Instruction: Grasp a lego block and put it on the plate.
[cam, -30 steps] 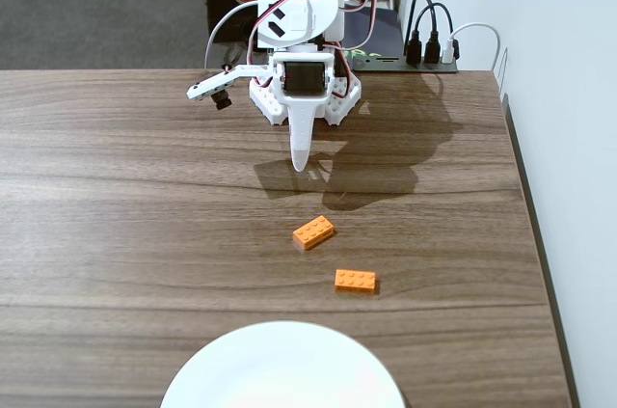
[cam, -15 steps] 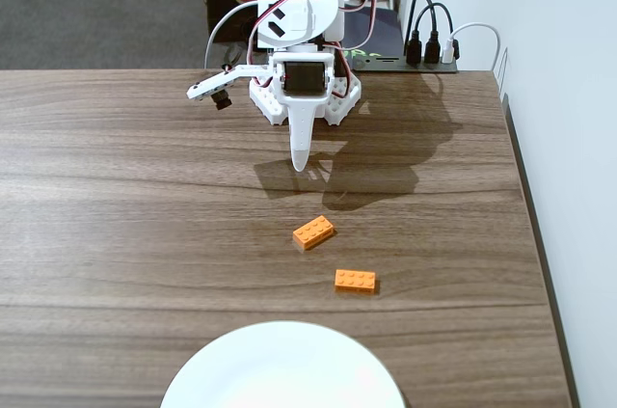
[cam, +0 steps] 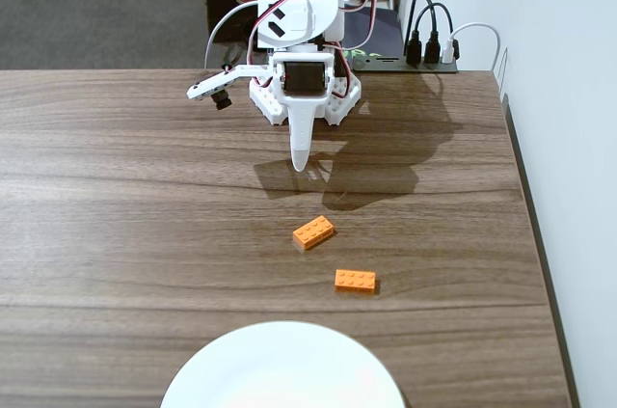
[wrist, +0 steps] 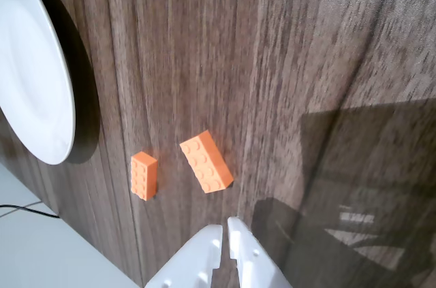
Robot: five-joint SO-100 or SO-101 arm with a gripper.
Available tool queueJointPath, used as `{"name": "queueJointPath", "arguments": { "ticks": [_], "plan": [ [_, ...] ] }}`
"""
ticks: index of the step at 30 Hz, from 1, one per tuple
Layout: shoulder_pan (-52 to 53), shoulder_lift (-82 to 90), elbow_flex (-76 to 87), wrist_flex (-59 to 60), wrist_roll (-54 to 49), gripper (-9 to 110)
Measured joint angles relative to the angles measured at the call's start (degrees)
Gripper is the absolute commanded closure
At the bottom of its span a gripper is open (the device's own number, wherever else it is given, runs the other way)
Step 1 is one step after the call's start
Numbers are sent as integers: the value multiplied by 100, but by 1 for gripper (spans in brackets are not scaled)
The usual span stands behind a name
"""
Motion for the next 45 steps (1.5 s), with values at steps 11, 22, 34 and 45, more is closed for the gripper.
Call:
{"name": "queueJointPath", "arguments": {
  "ticks": [11,22,34,45],
  "plan": [
    [0,0,0,0,0,101],
    [0,0,0,0,0,101],
    [105,-694,0,-343,35,100],
    [105,-2153,-853,-835,141,101]
  ]
}}
